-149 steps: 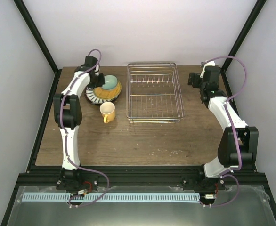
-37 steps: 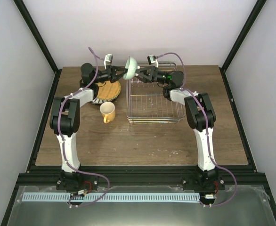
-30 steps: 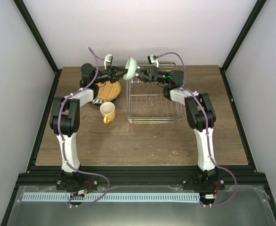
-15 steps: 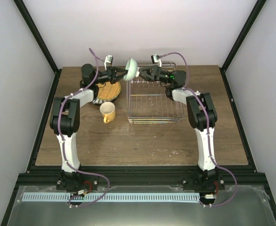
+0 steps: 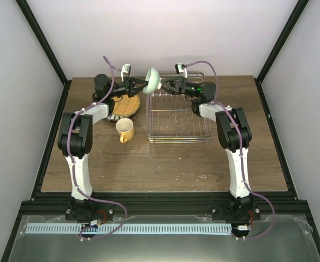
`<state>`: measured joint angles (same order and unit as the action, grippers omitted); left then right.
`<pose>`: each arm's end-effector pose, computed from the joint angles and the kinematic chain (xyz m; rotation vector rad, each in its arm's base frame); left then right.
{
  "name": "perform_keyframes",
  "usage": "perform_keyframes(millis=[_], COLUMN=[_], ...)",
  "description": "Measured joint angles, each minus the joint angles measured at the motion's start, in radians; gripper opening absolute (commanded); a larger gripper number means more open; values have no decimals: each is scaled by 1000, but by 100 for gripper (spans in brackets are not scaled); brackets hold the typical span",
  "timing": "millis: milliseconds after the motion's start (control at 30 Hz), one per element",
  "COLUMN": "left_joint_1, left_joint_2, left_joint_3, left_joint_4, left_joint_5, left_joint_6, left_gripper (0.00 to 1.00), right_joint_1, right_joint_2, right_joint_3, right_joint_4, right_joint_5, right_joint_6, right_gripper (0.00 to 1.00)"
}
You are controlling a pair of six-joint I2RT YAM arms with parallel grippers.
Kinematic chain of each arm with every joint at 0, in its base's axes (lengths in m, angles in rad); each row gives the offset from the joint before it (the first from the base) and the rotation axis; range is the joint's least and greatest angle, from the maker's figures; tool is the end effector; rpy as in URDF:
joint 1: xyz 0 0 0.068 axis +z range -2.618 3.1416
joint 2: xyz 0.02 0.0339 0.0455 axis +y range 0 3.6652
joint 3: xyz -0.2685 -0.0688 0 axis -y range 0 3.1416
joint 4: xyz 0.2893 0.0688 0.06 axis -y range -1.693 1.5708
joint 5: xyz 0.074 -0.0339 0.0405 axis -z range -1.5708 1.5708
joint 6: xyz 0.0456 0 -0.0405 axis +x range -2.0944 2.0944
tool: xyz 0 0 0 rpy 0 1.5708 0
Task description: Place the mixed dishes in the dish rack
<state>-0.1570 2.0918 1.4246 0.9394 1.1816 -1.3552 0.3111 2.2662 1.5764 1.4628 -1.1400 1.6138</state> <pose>0.4932 -0.1208 0.2390 0.2266 1.8101 -1.9026 0.4823 0.1986 0.2468 -0.5311 1.5122 2.0370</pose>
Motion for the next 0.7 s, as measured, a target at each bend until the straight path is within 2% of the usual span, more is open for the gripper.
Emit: perform_keyframes(millis=[633,700], left_joint_1=[0,0], left_joint_2=[0,0], left_joint_3=[0,0], left_joint_4=[2,2], left_joint_5=[-9,-10], left_joint_6=[-6,-7], left_gripper=[0,0], right_joint_1=[11,11], right_joint_2=[32,32], right_joint_3=[31,32], right_joint_4=[12,12], right_joint_5=[1,2], right_joint_6=[19,19], right_gripper=[71,68])
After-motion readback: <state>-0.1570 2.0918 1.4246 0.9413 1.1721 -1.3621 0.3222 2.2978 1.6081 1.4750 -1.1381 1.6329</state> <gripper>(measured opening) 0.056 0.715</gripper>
